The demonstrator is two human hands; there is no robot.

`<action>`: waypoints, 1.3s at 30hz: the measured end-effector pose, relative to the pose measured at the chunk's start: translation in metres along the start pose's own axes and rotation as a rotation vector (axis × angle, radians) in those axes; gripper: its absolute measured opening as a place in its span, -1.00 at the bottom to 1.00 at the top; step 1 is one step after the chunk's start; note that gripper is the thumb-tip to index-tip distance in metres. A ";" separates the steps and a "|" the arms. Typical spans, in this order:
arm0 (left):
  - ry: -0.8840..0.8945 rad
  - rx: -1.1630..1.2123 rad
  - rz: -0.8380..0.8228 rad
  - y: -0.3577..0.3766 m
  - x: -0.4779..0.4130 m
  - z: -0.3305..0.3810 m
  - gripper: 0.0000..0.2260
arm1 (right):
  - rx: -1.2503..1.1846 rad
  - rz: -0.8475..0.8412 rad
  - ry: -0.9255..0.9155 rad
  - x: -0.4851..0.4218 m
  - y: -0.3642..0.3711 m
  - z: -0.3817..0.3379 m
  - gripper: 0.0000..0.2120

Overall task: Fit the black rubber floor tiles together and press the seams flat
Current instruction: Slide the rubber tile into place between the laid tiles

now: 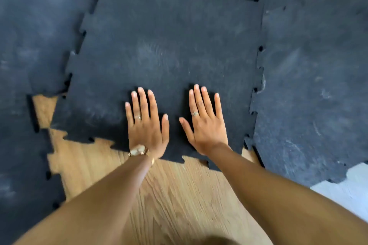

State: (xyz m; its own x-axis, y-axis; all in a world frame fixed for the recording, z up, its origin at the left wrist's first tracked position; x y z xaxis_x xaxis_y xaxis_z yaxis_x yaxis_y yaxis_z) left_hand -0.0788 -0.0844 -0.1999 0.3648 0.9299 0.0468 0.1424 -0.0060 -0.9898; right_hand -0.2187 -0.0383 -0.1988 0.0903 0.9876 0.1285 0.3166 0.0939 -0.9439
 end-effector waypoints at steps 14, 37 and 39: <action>-0.212 0.178 0.055 -0.033 -0.057 -0.109 -0.15 | -0.023 0.102 0.397 0.014 -0.023 0.024 -0.08; -0.203 0.112 -0.460 -0.075 0.017 -0.179 0.29 | -0.190 -0.059 0.911 0.048 -0.096 0.074 0.35; -0.165 0.147 -0.502 -0.066 0.046 -0.173 0.24 | -0.116 -0.107 0.886 0.053 -0.103 0.070 0.36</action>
State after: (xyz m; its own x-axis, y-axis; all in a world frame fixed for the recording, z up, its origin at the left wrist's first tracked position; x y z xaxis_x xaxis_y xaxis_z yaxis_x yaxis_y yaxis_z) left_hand 0.0881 -0.1050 -0.1089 0.1345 0.8507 0.5082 0.1271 0.4938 -0.8603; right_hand -0.3126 0.0132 -0.1165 0.7350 0.5104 0.4464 0.4537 0.1191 -0.8831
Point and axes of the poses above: each hand's wrist, its own x-axis away from the middle knuckle, its own y-axis out of the palm, z = x × y, the point moved 9 cm from there along -x, towards the middle knuckle, and after that the axes turned 12 degrees about -x, right-handed, at the moved point
